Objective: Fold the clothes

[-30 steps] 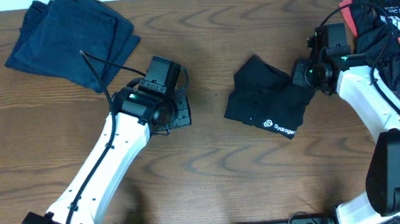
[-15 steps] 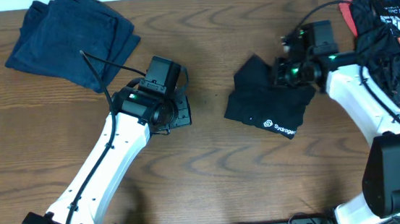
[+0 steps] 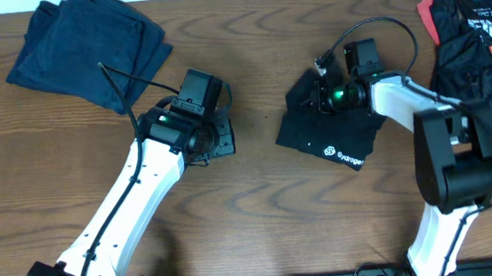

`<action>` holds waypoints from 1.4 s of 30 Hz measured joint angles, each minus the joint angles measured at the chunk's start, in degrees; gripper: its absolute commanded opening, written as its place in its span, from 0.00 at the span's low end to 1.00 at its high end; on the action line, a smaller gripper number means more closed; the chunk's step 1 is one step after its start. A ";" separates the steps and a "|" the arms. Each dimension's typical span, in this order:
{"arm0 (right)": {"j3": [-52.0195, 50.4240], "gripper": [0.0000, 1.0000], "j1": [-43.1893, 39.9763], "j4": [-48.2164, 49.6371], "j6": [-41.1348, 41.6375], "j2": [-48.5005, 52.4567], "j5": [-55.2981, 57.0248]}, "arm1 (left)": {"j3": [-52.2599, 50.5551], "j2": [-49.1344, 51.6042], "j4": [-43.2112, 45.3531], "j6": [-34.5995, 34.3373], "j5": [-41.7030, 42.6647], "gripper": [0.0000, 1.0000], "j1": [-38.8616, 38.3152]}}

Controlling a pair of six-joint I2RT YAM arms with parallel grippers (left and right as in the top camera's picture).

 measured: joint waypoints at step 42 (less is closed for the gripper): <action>-10.10 0.13 -7.32 -17.38 -7.02 -18.82 7.78 | 0.00 0.00 0.44 0.00 0.02 0.50 0.00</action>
